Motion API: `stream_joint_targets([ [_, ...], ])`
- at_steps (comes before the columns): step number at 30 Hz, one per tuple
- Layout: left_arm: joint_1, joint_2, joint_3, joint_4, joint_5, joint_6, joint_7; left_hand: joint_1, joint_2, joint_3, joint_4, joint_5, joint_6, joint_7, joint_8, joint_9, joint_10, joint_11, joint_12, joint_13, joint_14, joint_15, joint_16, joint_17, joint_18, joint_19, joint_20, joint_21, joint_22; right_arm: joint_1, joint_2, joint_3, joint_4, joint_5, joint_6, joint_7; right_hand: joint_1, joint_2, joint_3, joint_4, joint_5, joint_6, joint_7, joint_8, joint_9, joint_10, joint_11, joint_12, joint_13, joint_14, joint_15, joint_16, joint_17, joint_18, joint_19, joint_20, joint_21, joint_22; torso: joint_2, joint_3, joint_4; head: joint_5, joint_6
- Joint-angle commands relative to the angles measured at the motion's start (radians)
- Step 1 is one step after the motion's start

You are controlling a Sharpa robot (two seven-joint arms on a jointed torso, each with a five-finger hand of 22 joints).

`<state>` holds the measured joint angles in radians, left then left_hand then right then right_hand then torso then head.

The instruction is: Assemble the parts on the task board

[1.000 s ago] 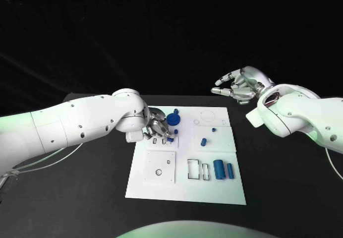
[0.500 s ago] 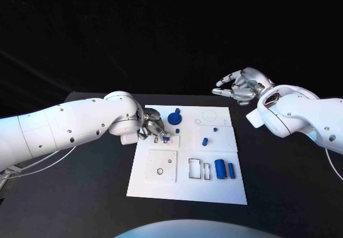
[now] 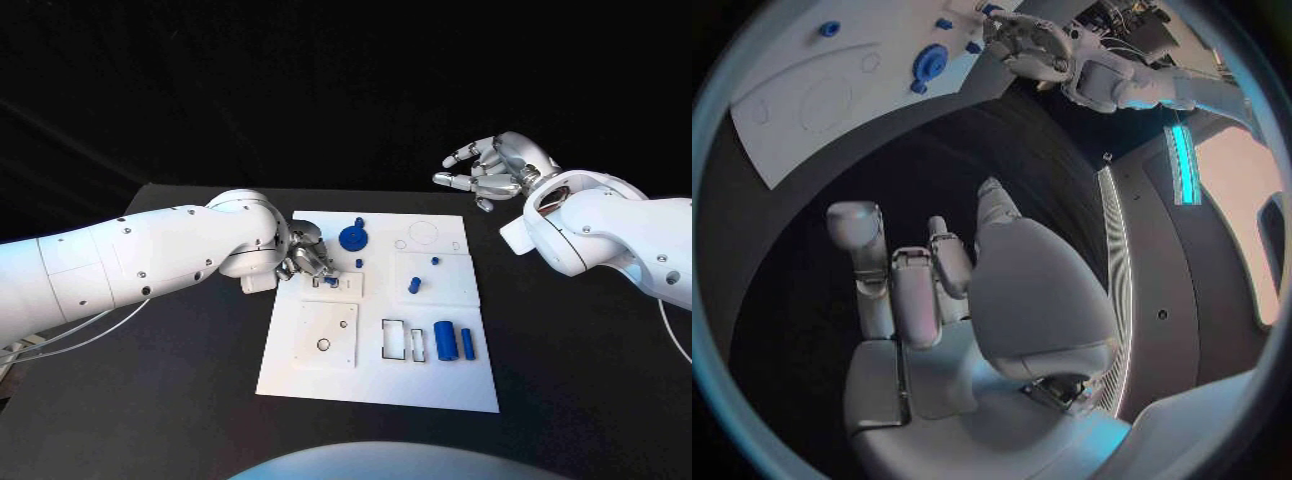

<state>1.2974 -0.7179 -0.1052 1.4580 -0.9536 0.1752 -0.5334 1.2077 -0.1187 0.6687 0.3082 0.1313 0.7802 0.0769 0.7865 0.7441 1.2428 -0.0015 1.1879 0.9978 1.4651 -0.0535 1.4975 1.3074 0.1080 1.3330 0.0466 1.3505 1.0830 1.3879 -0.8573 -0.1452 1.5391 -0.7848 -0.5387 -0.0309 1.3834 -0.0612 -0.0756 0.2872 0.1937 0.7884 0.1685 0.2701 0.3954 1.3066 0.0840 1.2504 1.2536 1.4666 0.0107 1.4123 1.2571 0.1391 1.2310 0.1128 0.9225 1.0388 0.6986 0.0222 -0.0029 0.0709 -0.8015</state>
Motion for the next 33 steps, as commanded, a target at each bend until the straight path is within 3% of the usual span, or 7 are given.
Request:
stream_joint_targets([
  [1, -0.002, 0.007, 0.0, -0.004, -0.03, -0.004, 0.018, -0.021, -0.008, 0.201, -0.185, 0.002, 0.007, -0.005, 0.009, 0.003, 0.01, -0.001, 0.008, 0.005, 0.072, -0.009, 0.002, 0.154, -0.014, -0.003, -0.001, 0.007, 0.003, -0.001, 0.002, 0.0, -0.002, 0.018, -0.047, 0.031, 0.001, 0.015, -0.008, 0.002, -0.006, -0.007, -0.001, 0.014, 0.003, -0.015, -0.002, -0.021, -0.022, 0.005, -0.005, -0.026, -0.034, 0.013, -0.017, -0.002, -0.052, -0.039, 0.0, 0.0007, 0.0002, 0.0, 0.001],
  [15, -0.006, 0.015, 0.0, -0.004, -0.04, 0.003, 0.02, -0.045, -0.024, 0.239, -0.204, 0.01, 0.013, -0.008, 0.017, 0.013, 0.015, -0.004, 0.011, 0.008, 0.073, -0.012, 0.002, 0.155, -0.015, 0.0, -0.003, 0.01, 0.009, -0.002, 0.001, 0.0, -0.003, 0.033, -0.064, 0.034, 0.004, 0.018, -0.011, 0.001, -0.006, -0.009, -0.002, 0.024, 0.004, -0.014, -0.004, -0.023, -0.026, 0.006, -0.007, -0.034, -0.04, 0.013, -0.013, -0.004, -0.063, -0.047, 0.001, 0.0026, 0.0002, -0.001, -0.002],
  [28, -0.019, 0.018, 0.0, 0.002, -0.083, 0.004, 0.01, -0.059, -0.032, 0.261, -0.218, 0.017, 0.018, -0.01, 0.024, 0.019, 0.024, -0.007, 0.019, 0.017, 0.073, -0.014, 0.003, 0.156, -0.018, 0.007, -0.005, 0.017, 0.024, -0.003, 0.0, 0.0, -0.004, 0.033, -0.053, 0.027, 0.002, 0.018, -0.014, 0.002, -0.006, -0.01, -0.003, 0.029, 0.005, -0.013, -0.004, -0.023, -0.027, 0.008, -0.008, -0.036, -0.04, 0.013, -0.01, -0.005, -0.067, -0.049, 0.001, 0.0026, -0.0001, 0.001, -0.005],
  [33, -0.02, 0.019, 0.0, 0.007, -0.111, -0.003, 0.006, -0.077, -0.043, 0.275, -0.227, 0.034, 0.022, -0.014, 0.034, 0.026, 0.028, -0.01, 0.019, 0.014, 0.074, -0.017, 0.003, 0.157, -0.019, 0.012, -0.007, 0.022, 0.033, -0.003, 0.0, 0.0, -0.003, 0.033, -0.051, 0.026, 0.0, 0.019, -0.016, 0.003, -0.006, -0.01, -0.004, 0.033, 0.005, -0.013, -0.005, -0.024, -0.029, 0.008, -0.008, -0.037, -0.041, 0.013, -0.01, -0.005, -0.071, -0.052, 0.001, 0.0022, 0.0002, 0.002, -0.006],
])
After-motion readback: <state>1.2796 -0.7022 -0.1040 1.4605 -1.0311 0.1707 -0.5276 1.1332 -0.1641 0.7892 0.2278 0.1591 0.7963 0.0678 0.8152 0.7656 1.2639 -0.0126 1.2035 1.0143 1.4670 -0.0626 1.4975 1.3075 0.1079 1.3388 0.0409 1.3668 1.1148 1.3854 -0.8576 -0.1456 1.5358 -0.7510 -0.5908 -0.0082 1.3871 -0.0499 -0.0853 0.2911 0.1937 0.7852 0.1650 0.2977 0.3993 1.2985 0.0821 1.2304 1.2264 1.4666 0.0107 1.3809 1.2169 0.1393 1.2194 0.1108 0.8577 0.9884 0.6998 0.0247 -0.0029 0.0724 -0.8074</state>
